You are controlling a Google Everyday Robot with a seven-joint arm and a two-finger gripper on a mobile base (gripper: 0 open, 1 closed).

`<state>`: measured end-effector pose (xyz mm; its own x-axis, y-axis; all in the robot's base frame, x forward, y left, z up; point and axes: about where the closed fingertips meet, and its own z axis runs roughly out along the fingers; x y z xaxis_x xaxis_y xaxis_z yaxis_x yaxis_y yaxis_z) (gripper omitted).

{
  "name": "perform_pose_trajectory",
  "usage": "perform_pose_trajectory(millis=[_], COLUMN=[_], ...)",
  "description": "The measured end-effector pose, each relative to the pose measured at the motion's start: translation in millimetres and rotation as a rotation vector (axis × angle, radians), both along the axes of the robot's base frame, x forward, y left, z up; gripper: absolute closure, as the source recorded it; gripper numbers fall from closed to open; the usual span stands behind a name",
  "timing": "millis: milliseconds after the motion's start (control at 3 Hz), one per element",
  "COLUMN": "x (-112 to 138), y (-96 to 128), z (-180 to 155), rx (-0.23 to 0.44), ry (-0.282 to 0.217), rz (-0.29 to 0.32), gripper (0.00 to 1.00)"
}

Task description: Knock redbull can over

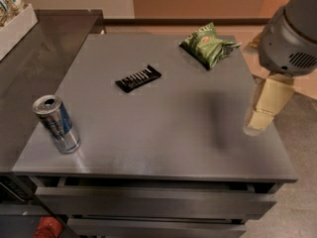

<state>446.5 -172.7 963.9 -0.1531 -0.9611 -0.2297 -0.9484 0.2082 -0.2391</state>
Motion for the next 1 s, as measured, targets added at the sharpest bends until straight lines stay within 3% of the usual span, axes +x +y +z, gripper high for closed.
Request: perform_pose_trajectory(millis=[1000], x=[24.0], y=[124.6], z=[-36.8], rx=[0.068], ry=[0.021], rz=[0.208], gripper=[0.0])
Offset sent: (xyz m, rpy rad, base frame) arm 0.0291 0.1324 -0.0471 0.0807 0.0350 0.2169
